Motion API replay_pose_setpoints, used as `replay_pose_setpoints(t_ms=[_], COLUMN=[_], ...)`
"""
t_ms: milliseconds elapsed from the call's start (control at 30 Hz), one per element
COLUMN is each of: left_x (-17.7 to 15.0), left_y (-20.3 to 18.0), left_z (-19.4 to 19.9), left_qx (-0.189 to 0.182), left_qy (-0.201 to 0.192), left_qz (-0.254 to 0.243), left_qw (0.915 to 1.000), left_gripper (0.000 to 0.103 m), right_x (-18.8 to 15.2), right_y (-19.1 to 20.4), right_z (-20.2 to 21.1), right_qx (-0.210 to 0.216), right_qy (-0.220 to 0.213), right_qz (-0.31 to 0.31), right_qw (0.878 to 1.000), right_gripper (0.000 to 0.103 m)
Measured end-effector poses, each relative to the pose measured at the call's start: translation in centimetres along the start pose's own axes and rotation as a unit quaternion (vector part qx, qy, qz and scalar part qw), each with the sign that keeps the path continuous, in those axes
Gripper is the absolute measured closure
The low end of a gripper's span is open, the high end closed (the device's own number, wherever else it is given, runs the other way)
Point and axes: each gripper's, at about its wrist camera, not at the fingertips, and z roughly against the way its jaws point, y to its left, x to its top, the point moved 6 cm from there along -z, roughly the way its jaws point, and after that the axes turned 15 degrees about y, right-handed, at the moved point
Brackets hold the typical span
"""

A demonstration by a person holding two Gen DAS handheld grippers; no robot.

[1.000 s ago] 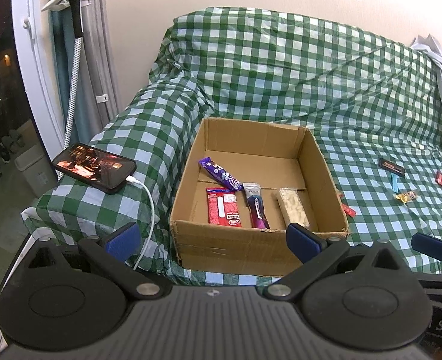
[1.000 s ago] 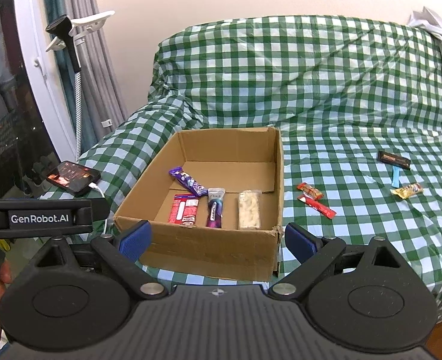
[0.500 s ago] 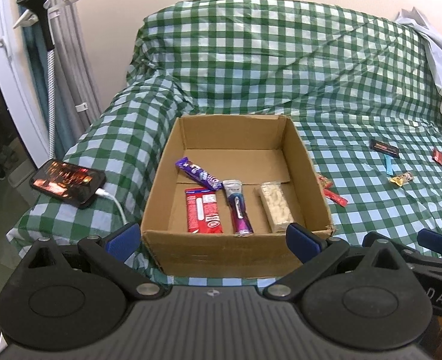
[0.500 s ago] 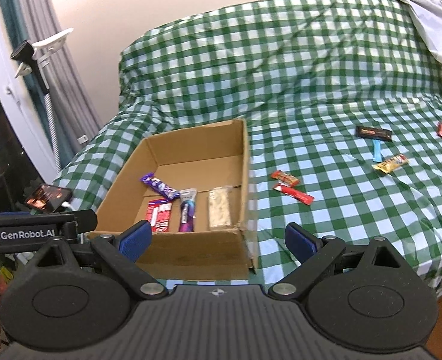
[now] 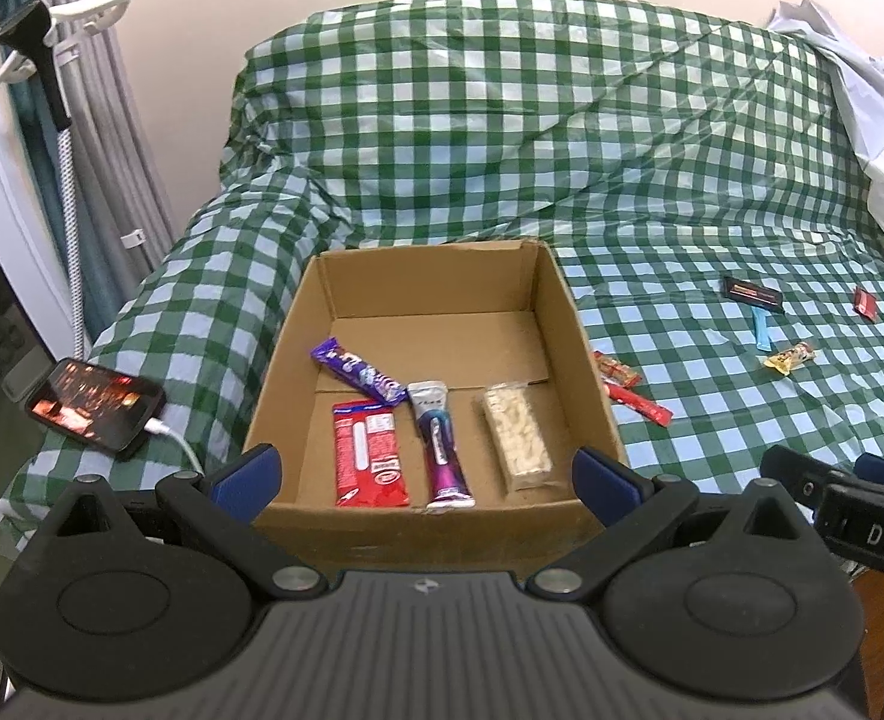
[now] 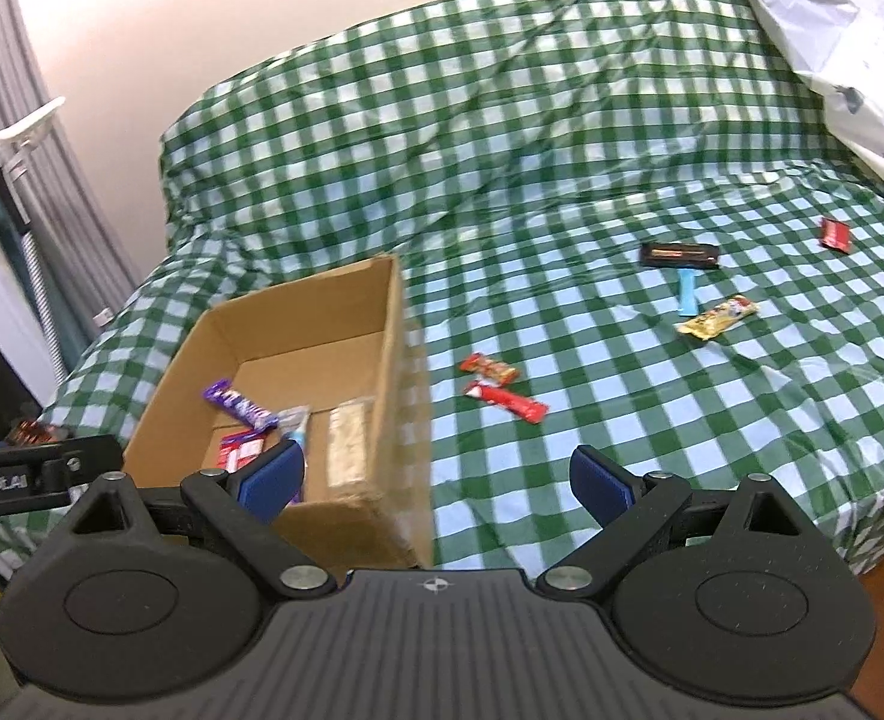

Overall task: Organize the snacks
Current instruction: 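Grasp the dark chocolate bar with the left tool while the right tool grasps the red packet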

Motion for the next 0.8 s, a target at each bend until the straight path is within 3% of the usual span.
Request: replay_pose_setpoints(t_ms=[233, 500, 800], left_x=[2.8, 9.2, 14.6], left_y=[-3.1, -8.7, -16.4], left_z=[-1.0, -3.7, -12.5], left_qx=[-0.023, -0.066, -0.088], left_qy=[0.005, 0.014, 0.09], left_qz=[-0.018, -0.029, -0.055], left_qw=[0.9996, 0.9973, 0.9905], left_gripper=[0.0, 0.0, 0.0], right_x=[1.8, 4.8, 8.8], right_y=[-3.7, -11.1, -20.3], right_z=[-0.2, -0.3, -4.5], right_qx=[-0.034, -0.093, -0.128], right_qy=[-0.015, -0.041, -0.034], right_qz=[-0.014, -0.052, -0.106], right_qw=[0.999, 0.993, 0.985], right_gripper=[0.007, 0.007, 0.007])
